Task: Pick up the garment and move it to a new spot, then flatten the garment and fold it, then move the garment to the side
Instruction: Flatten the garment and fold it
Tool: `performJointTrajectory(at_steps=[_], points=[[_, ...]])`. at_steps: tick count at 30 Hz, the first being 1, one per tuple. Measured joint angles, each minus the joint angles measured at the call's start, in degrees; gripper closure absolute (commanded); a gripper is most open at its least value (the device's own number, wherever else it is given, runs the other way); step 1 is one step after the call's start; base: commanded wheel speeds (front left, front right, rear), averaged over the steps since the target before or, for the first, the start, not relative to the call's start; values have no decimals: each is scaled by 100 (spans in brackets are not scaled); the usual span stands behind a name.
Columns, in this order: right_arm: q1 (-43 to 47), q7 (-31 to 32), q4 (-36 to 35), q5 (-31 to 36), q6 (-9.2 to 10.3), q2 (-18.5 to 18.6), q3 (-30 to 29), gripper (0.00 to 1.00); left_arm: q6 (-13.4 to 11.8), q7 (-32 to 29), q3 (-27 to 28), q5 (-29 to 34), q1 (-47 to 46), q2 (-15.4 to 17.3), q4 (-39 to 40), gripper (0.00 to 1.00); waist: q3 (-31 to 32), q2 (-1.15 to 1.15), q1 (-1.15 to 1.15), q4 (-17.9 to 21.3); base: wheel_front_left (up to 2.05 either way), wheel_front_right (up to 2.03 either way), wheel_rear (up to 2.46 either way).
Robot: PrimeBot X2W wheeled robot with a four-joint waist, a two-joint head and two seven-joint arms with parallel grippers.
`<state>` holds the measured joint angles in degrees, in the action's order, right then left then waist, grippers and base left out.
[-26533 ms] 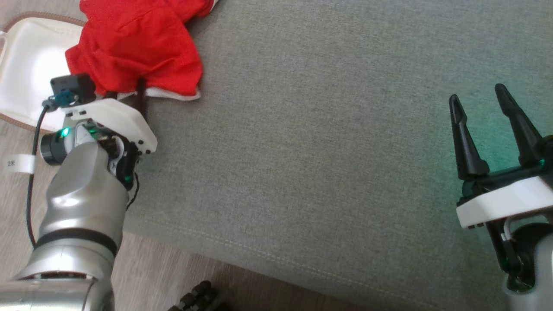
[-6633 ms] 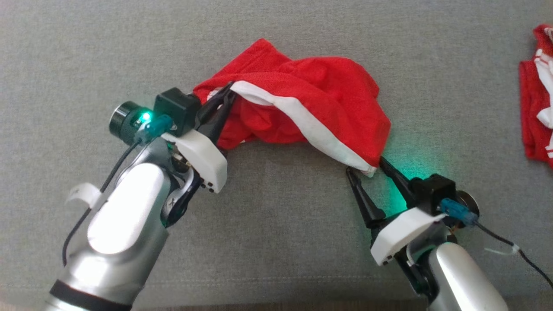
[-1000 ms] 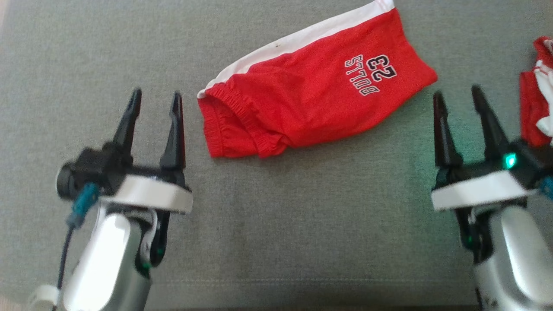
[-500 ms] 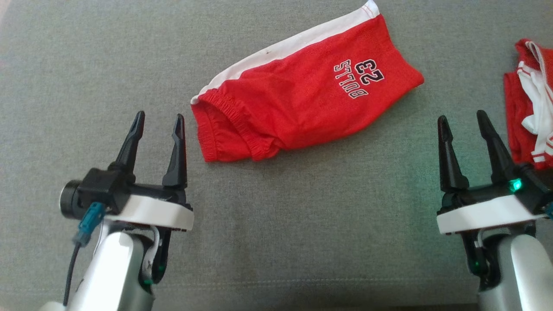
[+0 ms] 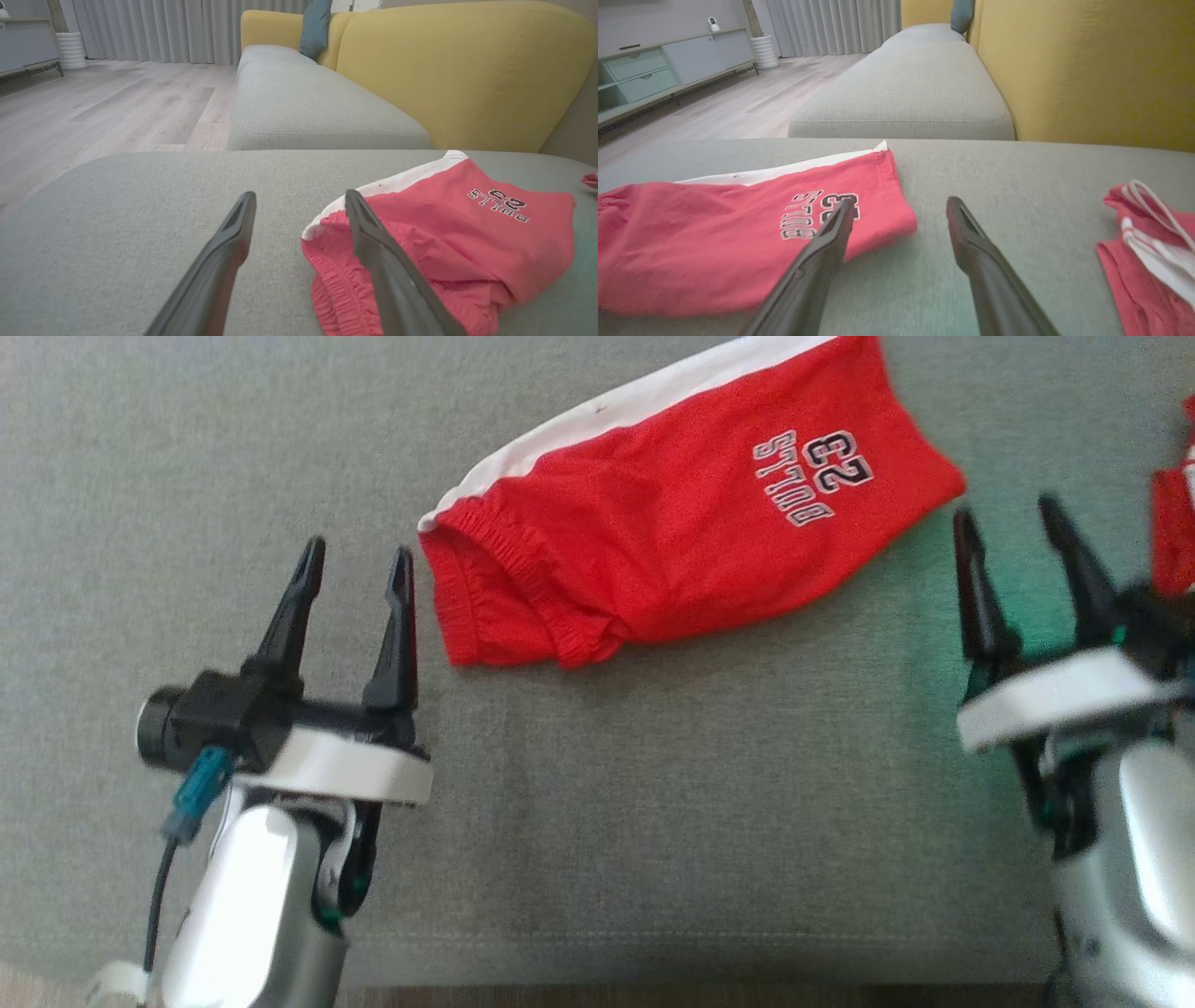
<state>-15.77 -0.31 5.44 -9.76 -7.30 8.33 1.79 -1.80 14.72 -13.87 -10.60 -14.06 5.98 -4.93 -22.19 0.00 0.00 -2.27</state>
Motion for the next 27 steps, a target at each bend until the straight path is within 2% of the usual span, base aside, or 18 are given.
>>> performJointTrajectory(at_steps=[3,7,12,20,21,22,23,24,27], points=[[-673,177,471,-43,0,186,138,0,89,0,-8,35,-248,-100,-3,0,-173,0,0,-102,0,0,0],[-1220,721,1204,-112,0,231,227,0,177,0,-2,44,-401,-159,-21,0,-339,0,1,-261,0,0,0],[-1375,1207,1589,-151,0,230,274,0,189,0,20,44,-400,-229,-67,0,-415,0,1,-362,0,0,0],[-1962,2219,1797,-600,1,121,426,0,290,0,138,102,-400,-274,-82,0,-437,0,0,-364,0,0,0],[-2018,2345,1830,-670,1,121,441,6,321,0,140,102,-400,-278,-86,0,-434,0,0,-365,0,0,0],[-2059,2454,1856,-717,1,121,443,36,337,0,140,103,-400,-286,-90,0,-430,0,0,-364,0,0,0],[-2096,2521,1871,-769,1,122,444,55,338,0,140,103,-400,-296,-92,0,-427,0,0,-366,0,0,0],[-2126,2570,1887,-802,1,123,444,100,339,0,140,103,-401,-303,-97,0,-425,0,0,-370,0,0,0],[-2119,2610,1898,-939,1,111,467,100,341,0,144,104,-401,-316,-100,0,-422,0,0,-372,0,0,0]])
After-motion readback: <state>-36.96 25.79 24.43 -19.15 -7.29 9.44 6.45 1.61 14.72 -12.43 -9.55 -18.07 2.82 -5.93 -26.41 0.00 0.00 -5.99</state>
